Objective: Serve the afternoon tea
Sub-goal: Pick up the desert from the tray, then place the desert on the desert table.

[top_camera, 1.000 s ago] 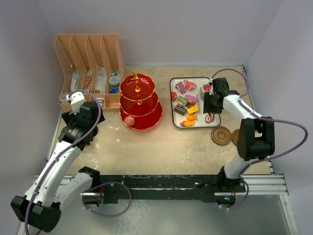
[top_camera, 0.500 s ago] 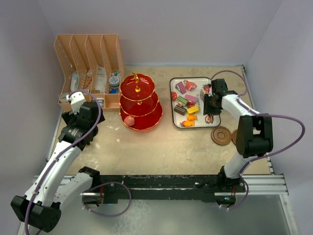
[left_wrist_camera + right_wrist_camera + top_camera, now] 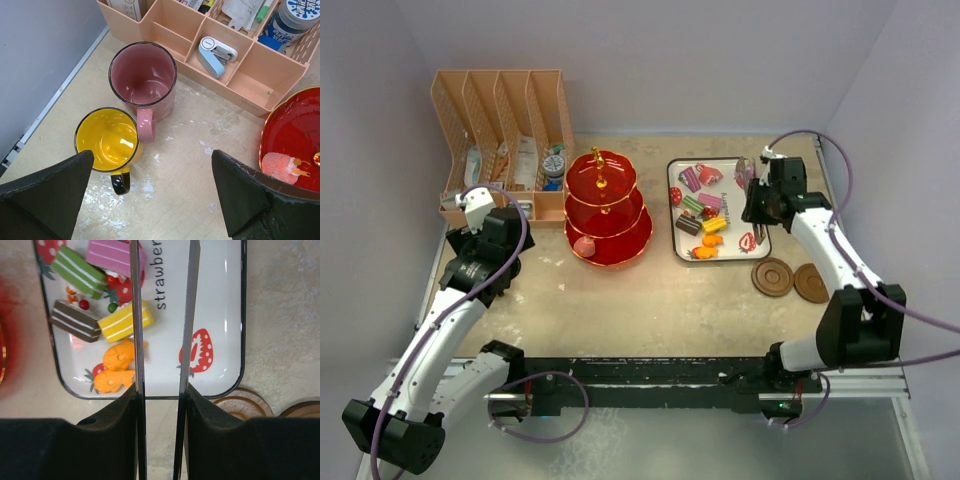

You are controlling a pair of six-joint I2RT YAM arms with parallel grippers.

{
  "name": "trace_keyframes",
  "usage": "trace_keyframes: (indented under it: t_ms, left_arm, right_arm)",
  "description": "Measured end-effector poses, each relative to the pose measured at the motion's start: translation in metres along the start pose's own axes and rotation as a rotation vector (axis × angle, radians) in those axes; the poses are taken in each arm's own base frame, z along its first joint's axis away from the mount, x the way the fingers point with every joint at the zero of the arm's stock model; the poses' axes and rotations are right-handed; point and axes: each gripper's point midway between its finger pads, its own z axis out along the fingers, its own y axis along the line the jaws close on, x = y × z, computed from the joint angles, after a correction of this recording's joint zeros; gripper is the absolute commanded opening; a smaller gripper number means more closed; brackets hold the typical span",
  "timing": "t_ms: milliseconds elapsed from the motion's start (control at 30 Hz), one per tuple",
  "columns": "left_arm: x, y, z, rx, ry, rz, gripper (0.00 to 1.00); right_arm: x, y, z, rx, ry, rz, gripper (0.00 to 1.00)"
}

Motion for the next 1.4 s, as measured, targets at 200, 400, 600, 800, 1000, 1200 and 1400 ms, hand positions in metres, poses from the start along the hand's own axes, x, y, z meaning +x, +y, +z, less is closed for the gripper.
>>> trace_keyframes:
  t_ms: [200,400,600,800,1000,1200,1400]
  left_arm:
    - [0.000,0.000,0.000,0.000,0.000,0.000,0.99]
    - [0.000,0.000,0.000,0.000,0.000,0.000,0.99]
    - [0.000,0.000,0.000,0.000,0.000,0.000,0.99]
    - [0.000,0.000,0.000,-0.001,0.000,0.000,0.99]
    - [0.000,0.000,0.000,-0.001,0.000,0.000,0.99]
    - [0.000,0.000,0.001,-0.005,0.001,0.003,0.99]
    - [0.001,0.000,0.001,-0.007,0.002,0.005,0.99]
  right_arm:
    - [0.002,0.028,-0.031,-0.106,-0.054,-0.010,0.28]
    - [0.033,0.079,-0.047,-0.236,-0.015,-0.075,0.28]
    - [0.070,0.117,-0.061,-0.337,0.038,-0.131,0.28]
    - [0.090,0.121,-0.066,-0.360,0.064,-0.121,0.28]
    - [0.108,0.132,-0.070,-0.408,0.097,-0.125,0.29]
    - [0.138,0.151,-0.076,-0.464,0.160,-0.165,0.29]
    - [0.151,0.173,-0.085,-0.519,0.175,-0.199,0.29]
